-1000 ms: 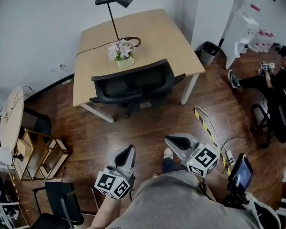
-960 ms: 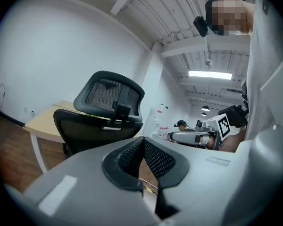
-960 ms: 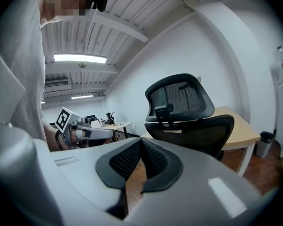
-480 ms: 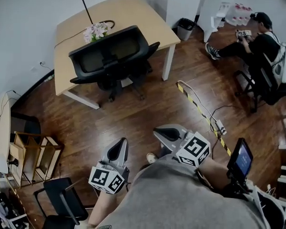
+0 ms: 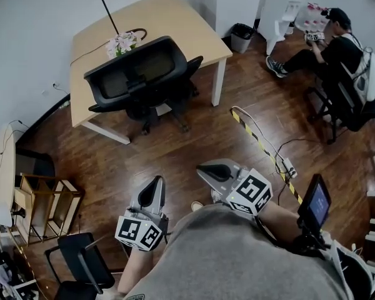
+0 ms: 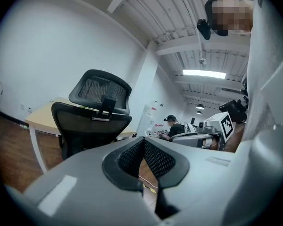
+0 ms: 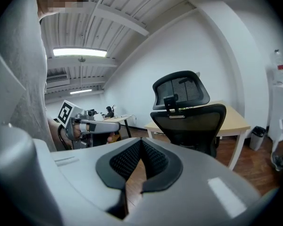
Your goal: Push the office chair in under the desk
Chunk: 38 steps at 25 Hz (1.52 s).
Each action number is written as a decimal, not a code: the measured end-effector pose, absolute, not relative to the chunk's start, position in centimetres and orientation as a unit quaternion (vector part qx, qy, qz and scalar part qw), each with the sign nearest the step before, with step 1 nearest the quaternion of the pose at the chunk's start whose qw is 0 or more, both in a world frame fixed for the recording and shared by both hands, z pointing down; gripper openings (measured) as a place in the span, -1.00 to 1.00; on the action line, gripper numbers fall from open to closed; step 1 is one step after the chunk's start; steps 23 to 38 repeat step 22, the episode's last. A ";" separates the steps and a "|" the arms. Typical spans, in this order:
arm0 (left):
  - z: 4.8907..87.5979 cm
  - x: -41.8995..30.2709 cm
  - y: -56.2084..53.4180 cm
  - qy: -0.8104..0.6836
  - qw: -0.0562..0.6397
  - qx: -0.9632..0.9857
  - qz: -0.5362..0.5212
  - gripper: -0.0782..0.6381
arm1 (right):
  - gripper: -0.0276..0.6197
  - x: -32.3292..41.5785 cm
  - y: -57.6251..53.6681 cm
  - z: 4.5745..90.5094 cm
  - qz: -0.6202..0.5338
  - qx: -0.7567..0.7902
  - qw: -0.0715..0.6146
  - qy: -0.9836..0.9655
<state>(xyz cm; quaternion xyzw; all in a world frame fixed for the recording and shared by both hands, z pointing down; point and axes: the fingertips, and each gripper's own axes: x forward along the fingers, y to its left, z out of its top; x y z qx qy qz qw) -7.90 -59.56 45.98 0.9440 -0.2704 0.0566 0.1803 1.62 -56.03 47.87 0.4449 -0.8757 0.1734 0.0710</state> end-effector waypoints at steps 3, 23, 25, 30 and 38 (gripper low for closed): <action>46.1 -7.8 -60.0 -0.276 0.183 0.942 0.052 -0.78 | -0.90 1.8 -56.6 47.9 0.170 0.441 0.071 -0.878; 45.1 -9.7 -61.8 -0.309 0.181 0.933 0.041 -0.78 | -0.90 0.6 -57.7 46.8 0.155 0.428 0.068 -0.888; 45.1 -9.7 -61.8 -0.309 0.181 0.933 0.041 -0.78 | -0.90 0.6 -57.7 46.8 0.155 0.428 0.068 -0.888; 45.1 -9.7 -61.8 -0.309 0.181 0.933 0.041 -0.78 | -0.90 0.6 -57.7 46.8 0.155 0.428 0.068 -0.888; 45.1 -9.7 -61.8 -0.309 0.181 0.933 0.041 -0.78 | -0.90 0.6 -57.7 46.8 0.155 0.428 0.068 -0.888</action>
